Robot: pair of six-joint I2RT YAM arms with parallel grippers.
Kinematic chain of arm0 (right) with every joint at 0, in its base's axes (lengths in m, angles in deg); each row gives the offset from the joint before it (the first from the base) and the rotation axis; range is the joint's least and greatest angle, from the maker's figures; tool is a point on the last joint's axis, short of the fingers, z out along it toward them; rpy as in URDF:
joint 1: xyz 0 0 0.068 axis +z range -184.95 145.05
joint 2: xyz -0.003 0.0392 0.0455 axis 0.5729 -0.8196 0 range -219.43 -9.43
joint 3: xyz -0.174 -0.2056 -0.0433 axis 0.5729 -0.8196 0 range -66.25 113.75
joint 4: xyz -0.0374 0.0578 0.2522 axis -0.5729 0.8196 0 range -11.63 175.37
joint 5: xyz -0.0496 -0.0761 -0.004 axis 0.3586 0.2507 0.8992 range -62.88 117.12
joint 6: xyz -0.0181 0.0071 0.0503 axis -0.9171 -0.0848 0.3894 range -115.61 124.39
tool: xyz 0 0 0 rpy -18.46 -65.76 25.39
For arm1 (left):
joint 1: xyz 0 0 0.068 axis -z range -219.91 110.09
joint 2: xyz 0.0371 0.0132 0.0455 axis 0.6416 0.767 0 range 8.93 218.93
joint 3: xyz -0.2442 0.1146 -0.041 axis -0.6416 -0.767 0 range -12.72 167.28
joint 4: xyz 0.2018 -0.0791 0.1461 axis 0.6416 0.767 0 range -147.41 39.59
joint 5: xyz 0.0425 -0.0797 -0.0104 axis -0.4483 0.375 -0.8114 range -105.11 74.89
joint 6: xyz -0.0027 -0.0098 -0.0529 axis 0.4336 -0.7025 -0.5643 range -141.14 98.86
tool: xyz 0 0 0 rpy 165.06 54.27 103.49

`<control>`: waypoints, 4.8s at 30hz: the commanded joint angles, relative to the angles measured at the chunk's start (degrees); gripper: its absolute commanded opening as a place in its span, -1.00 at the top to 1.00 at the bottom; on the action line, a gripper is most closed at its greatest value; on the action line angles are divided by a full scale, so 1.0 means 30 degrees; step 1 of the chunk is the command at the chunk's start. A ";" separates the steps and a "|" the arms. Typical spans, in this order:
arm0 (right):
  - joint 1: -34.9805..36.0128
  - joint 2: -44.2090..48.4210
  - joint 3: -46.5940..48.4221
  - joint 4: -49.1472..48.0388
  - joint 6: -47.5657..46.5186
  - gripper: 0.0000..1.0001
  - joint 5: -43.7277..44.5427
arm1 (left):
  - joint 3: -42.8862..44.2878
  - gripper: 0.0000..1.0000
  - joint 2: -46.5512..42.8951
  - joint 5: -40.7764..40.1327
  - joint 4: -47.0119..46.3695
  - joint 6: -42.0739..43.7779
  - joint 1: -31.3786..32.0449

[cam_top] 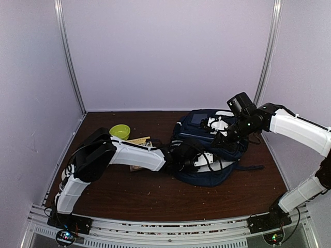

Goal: Pack the student bag
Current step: Adjust the book in the largest pocket of the bag, then place the largest pocket of the student bag, then pick up the book from the center of the board, then pass from the right arm to the left

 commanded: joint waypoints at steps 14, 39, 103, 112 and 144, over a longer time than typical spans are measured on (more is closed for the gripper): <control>0.0059 -0.1464 -0.1101 0.0830 -0.2168 0.91 -0.1418 | -1.0856 0.04 -1.2507 -0.2529 0.4296 -1.2944 0.3517; 0.1829 -0.1019 -0.1831 -0.0292 -0.0264 0.32 -0.3428 | -1.2981 0.28 -1.1943 0.9413 0.6290 -2.9661 -1.0401; 0.4122 -1.9071 1.2399 -0.6369 2.0378 -0.01 -0.4600 | -2.0571 1.00 -1.2143 1.0257 0.2803 -3.0919 -1.1264; 0.3874 -1.8735 1.0095 -1.2871 2.5152 0.80 -0.9457 | -2.0624 1.00 -1.2463 0.9723 0.2511 -3.0571 -1.1249; 0.1730 -1.0428 0.2253 -1.9923 3.4116 1.00 -1.0816 | -1.2560 -0.19 -1.6793 -0.5270 0.1243 -0.6607 0.1391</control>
